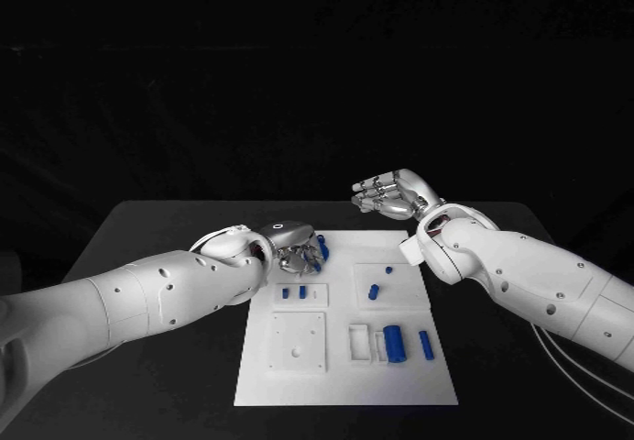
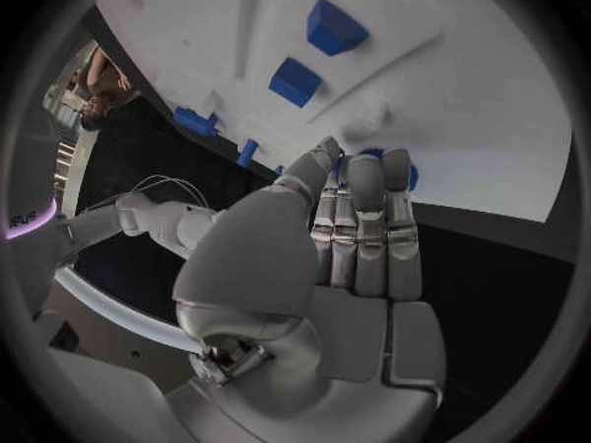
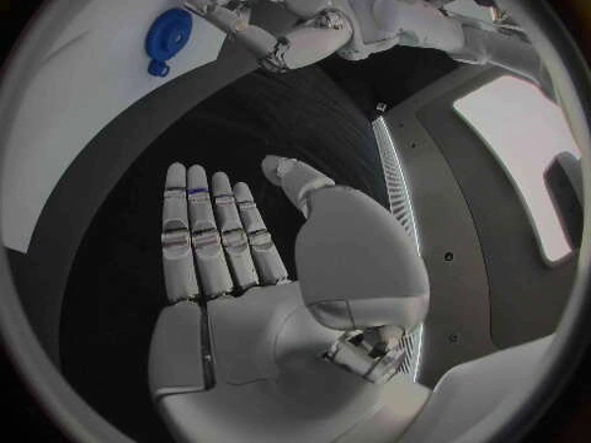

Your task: Assemble the parts on the task board

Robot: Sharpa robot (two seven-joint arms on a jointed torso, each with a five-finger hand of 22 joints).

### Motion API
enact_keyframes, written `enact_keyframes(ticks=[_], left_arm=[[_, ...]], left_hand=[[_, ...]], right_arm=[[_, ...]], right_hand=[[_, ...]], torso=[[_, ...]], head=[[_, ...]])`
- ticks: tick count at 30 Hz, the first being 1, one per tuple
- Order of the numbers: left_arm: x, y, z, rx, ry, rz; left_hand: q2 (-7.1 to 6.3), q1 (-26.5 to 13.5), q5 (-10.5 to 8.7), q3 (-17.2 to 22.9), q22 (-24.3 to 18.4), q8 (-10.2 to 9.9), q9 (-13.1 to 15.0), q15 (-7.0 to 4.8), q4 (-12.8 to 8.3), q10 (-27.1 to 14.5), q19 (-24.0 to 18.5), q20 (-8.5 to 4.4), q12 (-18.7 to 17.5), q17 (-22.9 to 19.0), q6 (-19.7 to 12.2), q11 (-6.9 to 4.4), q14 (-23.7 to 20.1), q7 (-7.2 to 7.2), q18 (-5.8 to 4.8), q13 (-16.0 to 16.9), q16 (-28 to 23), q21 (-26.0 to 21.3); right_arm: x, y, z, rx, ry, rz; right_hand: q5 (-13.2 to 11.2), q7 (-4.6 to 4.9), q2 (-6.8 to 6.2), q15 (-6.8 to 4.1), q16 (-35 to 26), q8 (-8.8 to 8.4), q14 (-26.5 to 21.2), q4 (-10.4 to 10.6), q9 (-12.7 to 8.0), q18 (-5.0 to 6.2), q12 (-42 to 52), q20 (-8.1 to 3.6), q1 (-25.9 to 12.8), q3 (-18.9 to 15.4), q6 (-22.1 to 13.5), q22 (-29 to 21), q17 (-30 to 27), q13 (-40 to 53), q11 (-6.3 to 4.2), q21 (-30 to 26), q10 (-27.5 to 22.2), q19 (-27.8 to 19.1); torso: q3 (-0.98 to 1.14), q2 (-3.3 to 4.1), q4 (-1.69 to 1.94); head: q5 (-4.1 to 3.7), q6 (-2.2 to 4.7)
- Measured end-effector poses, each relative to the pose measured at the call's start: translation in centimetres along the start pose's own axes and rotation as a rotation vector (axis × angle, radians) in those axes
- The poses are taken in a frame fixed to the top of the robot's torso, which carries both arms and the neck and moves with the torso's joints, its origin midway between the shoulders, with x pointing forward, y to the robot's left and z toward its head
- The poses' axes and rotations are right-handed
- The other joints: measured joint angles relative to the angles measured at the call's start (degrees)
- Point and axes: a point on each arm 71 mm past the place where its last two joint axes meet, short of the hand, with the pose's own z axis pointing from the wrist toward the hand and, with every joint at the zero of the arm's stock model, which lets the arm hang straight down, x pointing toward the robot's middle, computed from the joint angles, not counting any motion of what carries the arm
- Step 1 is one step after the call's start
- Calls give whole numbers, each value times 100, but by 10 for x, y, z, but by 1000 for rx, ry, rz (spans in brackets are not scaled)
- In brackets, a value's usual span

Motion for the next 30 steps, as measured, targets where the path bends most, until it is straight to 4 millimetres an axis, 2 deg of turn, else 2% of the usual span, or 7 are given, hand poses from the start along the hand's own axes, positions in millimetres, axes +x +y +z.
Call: enact_keyframes(ticks=[5, 16, 22, 30], left_arm=[[-9, 2, -5, -10, -25, -41], [-30, 20, -31, -60, -19, -117], [-33, 28, -41, -87, 16, -133], [-31, 32, -42, -99, 52, -137]], left_hand=[[15, -15, 0, 19, 0, 0, -5, 0, -20, -47, -23, 22, 0, -11, -32, 29, 0, 12, 0, 0, 0, 0], [15, -15, 0, 19, -1, -1, -14, 23, -19, -46, -65, 21, 0, -24, -34, 29, -24, 11, -2, 0, 0, 0], [14, -15, 0, 19, -1, -1, -16, 23, -19, -46, -65, 21, 0, -30, -38, 29, -24, 8, -3, 0, 0, 0], [14, -15, -68, 19, -1, -2, -13, 23, -19, -46, -85, 41, 0, -37, -43, 29, -24, 2, -3, 0, 0, 0]], right_arm=[[-1, -1, 0, 1, -1, -1], [-6, -3, -2, 7, -7, -8], [-7, -4, -3, 8, -8, -10], [-7, -4, -3, 8, -8, -9]], right_hand=[[0, 0, 0, 0, 0, 0, 0, 0, 0, -1, 0, 0, 0, 0, 0, 0, 0, 0, 0, 0, 0, 0], [0, 0, 0, 0, 0, 0, 0, -18, 0, -1, 0, 0, 0, -17, 0, 0, 0, 0, 0, 0, 0, 0], [0, 0, 0, 0, 0, 0, 0, -17, 0, 0, 0, 0, 0, -17, 0, 0, 0, 0, 0, 0, 0, 0], [0, 0, 0, 0, 0, 0, 0, -17, -1, 0, 0, 0, 0, -17, 0, 0, 0, 0, 0, 0, 0, 0]], torso=[[1, -3, 9], [1, -14, 36], [-2, -15, 36], [-5, -4, 18]], head=[[4, 1], [8, -13], [25, -14], [51, -14]])
